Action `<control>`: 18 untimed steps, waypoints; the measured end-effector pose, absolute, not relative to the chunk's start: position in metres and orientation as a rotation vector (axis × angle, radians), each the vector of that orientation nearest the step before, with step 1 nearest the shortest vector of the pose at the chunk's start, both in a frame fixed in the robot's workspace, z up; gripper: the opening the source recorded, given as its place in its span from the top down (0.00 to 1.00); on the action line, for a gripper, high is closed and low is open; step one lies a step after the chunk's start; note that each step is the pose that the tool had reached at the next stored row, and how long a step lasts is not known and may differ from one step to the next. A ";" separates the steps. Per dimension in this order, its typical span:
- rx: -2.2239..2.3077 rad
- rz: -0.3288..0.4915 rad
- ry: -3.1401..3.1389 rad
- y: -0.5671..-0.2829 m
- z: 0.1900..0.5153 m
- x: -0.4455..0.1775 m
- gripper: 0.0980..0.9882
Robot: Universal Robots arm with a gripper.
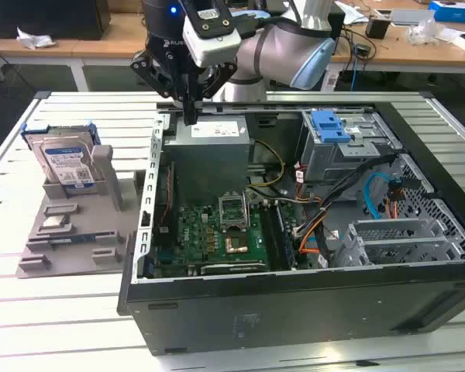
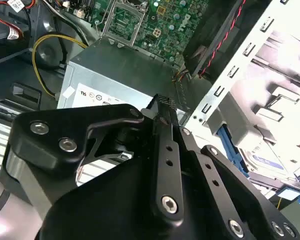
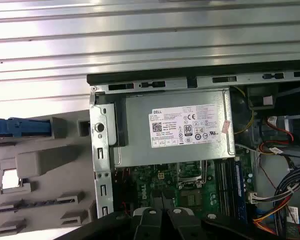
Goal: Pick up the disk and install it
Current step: 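Reach for the disk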
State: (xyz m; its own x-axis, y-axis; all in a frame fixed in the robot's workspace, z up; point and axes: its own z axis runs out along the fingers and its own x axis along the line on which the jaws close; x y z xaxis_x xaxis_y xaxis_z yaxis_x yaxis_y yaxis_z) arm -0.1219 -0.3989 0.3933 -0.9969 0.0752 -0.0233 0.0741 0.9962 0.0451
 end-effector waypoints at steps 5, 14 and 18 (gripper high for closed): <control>0.117 0.069 3.114 -0.399 0.393 -0.134 0.99; 0.117 0.069 3.114 -0.399 0.393 -0.151 0.99; 0.117 0.069 3.114 -0.399 0.393 -0.156 0.99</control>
State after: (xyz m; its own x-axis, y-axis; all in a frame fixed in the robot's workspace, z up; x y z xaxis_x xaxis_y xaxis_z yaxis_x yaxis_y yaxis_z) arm -0.1562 -0.3989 0.3933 -0.9969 0.0752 -0.0233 0.0741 0.9962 0.0450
